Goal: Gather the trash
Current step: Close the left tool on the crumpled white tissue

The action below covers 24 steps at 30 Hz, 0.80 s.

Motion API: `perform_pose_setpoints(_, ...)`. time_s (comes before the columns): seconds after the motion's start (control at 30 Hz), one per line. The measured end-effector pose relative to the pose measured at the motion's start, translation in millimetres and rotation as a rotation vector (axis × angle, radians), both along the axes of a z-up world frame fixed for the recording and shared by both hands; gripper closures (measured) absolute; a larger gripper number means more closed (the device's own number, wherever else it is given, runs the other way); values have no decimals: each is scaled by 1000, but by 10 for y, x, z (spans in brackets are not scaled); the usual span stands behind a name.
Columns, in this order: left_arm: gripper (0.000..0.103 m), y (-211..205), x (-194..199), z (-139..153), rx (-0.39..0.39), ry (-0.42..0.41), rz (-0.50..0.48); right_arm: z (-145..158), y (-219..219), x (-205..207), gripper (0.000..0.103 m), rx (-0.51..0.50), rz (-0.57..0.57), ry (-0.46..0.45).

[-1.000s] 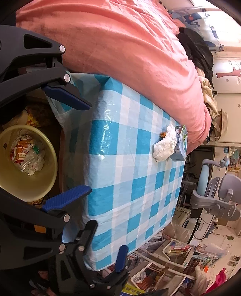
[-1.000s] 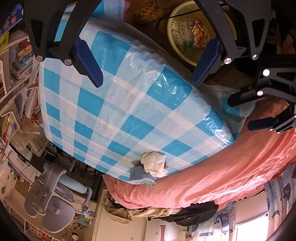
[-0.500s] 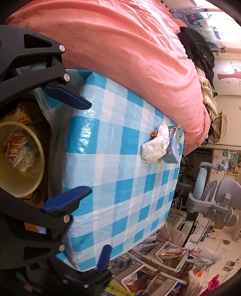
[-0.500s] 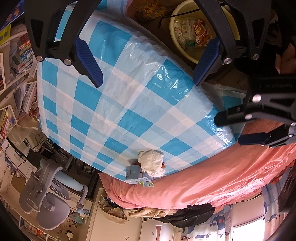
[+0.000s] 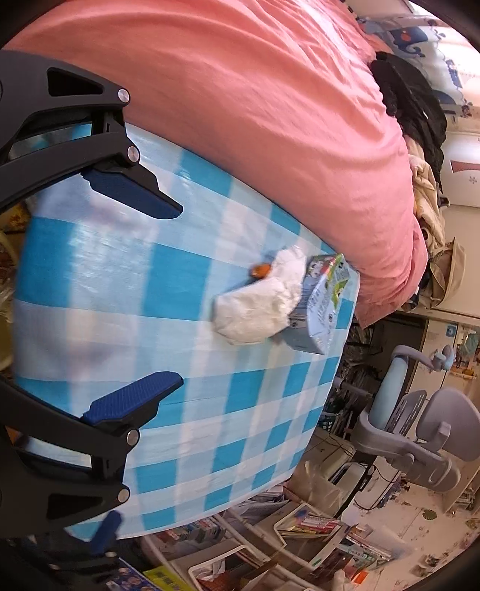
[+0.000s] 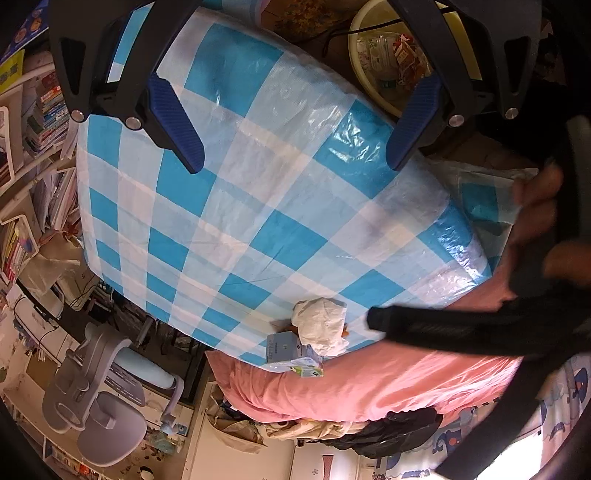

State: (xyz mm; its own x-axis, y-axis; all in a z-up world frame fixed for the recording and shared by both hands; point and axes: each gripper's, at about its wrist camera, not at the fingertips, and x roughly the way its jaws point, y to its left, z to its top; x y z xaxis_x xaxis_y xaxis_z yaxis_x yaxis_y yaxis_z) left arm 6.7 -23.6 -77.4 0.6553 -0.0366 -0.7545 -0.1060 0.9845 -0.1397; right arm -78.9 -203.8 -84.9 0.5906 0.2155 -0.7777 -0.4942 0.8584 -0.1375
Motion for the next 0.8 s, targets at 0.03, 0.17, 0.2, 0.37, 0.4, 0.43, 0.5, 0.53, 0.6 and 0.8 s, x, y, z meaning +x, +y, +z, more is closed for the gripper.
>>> perform_pose_setpoints(0.03, 22, -30, 86, -5, 8, -1, -6, -2, 1, 13, 9, -4, 0, -1)
perform_pose_setpoints(0.17, 22, -153, 419, -31, 65, -5, -38, -47, -46, 107, 8, -25, -21, 20)
perform_pose_setpoints(0.2, 24, -181, 518, -53, 79, -1, -45, -56, -70, 133, 8, -24, -28, 26)
perform_pose_setpoints(0.37, 45, -213, 899, -180, 79, 47, -53, -68, -199, 251, 8, -6, -54, 43)
perform_pose_setpoints(0.4, 50, -211, 953, -206, 78, 55, -52, -68, -221, 276, 8, 0, -59, 46)
perform_pose_setpoints(0.43, 56, -213, 1036, -242, 75, 68, -54, -72, -237, 298, 8, 5, -63, 51)
perform_pose_setpoints(0.5, 66, -212, 1117, -287, 73, 79, -55, -76, -262, 337, 8, 21, -71, 63)
perform_pose_setpoints(0.53, 78, -205, 1169, -319, 67, 89, -58, -77, -271, 353, 8, 30, -75, 69)
perform_pose_setpoints(0.6, 94, -180, 1204, -362, 52, 103, -63, -76, -274, 371, 8, 40, -77, 75)
perform_pose_setpoints(0.8, 101, -43, 1038, -240, 2, 77, -96, -52, -246, 374, 8, 53, -80, 70)
